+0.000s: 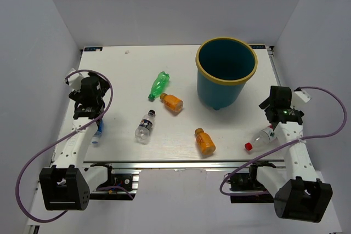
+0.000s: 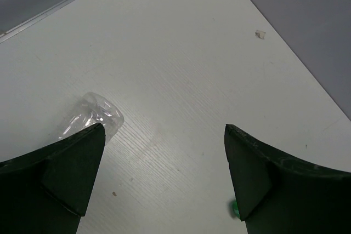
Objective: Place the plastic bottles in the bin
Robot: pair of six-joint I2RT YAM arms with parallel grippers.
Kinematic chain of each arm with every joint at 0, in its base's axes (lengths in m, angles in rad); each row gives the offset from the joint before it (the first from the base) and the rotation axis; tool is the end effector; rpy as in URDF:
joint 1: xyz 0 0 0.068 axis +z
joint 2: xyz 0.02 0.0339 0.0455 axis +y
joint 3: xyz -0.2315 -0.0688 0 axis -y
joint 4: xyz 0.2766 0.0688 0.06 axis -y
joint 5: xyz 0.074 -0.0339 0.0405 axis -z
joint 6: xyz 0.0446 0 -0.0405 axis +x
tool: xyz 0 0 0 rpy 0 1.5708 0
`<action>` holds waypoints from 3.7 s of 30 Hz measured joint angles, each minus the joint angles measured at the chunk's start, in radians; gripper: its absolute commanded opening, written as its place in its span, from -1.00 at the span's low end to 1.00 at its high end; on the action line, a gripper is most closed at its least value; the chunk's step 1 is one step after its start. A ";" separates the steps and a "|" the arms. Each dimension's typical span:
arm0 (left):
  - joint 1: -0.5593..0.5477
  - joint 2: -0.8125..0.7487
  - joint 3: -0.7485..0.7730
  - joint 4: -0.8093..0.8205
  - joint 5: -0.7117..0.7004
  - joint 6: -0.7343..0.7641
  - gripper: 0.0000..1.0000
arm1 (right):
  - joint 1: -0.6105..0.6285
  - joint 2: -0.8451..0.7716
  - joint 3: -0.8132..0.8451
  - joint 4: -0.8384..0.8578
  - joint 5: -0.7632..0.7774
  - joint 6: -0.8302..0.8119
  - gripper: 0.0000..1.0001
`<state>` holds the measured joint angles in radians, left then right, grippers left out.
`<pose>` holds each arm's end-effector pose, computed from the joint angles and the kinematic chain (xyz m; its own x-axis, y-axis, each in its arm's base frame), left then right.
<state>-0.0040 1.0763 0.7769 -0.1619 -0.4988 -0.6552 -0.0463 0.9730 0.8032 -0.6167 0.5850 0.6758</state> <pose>0.2935 0.0202 0.2426 -0.0941 -0.5347 -0.8398 -0.6081 0.6988 -0.3768 0.2496 -0.0362 0.2385 -0.2839 0.5352 -0.7956 0.7764 0.6152 0.1368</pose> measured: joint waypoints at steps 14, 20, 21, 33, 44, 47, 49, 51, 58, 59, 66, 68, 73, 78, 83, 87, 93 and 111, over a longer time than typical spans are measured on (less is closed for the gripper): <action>0.000 0.015 0.000 -0.022 0.000 0.000 0.96 | -0.122 0.103 -0.210 0.043 -0.177 0.015 0.65; 0.000 0.015 0.000 -0.029 0.000 0.000 0.96 | -0.129 0.220 -0.245 0.151 -0.194 0.002 -0.04; 0.000 0.015 0.000 -0.029 0.000 0.000 0.96 | -0.129 0.217 -0.245 0.164 -0.189 0.002 -0.12; 0.000 0.019 0.000 -0.038 0.000 0.000 0.96 | -0.116 0.053 0.084 0.154 -0.234 -0.105 -0.34; 0.000 0.051 0.003 -0.059 -0.013 -0.004 0.96 | 0.337 0.358 0.854 0.327 -0.099 -0.494 -0.18; 0.000 0.042 0.004 -0.074 -0.029 -0.008 0.96 | 0.439 0.507 0.916 0.360 -0.066 -0.613 -0.11; 0.000 0.032 0.004 -0.079 -0.043 -0.011 0.96 | 0.482 0.588 0.917 0.355 -0.042 -0.669 0.10; 0.000 0.024 0.004 -0.080 -0.052 -0.015 0.96 | 0.508 0.658 0.917 0.335 -0.029 -0.697 0.27; 0.000 0.021 0.010 -0.103 -0.075 -0.023 0.96 | 0.512 0.663 0.917 0.274 -0.058 -0.708 0.79; 0.000 0.021 0.012 -0.105 -0.077 -0.023 0.96 | 0.511 0.642 0.917 0.272 -0.073 -0.708 0.79; 0.000 0.022 0.026 -0.122 -0.085 -0.027 0.96 | 0.525 0.487 0.955 0.209 -0.284 -0.716 0.79; 0.000 0.022 0.027 -0.129 -0.086 -0.027 0.96 | 0.565 0.447 0.954 0.170 -0.356 -0.735 0.79; 0.000 0.022 0.039 -0.138 -0.086 -0.027 0.96 | 0.798 0.390 0.826 0.108 -0.382 -0.756 0.79; 0.000 0.021 0.042 -0.146 -0.083 -0.026 0.96 | 0.969 0.438 0.594 0.057 -0.388 -0.698 0.79; 0.000 0.021 0.042 -0.147 -0.061 -0.026 0.96 | 0.993 0.546 0.428 -0.006 -0.356 -0.601 0.79; 0.000 0.022 0.047 -0.160 -0.056 -0.026 0.96 | 0.989 0.595 0.335 -0.034 -0.304 -0.523 0.79; 0.000 0.022 0.056 -0.173 -0.052 -0.026 0.96 | 0.989 0.595 0.183 -0.011 -0.298 -0.449 0.79; 0.000 0.021 0.056 -0.174 -0.032 -0.022 0.96 | 0.988 0.348 0.167 0.028 -0.445 -0.425 -0.26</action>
<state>-0.0036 1.0977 0.8333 -0.3359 -0.5304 -0.6769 0.9421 1.3209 0.9703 -0.5884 0.1402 0.2504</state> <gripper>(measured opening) 0.982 0.711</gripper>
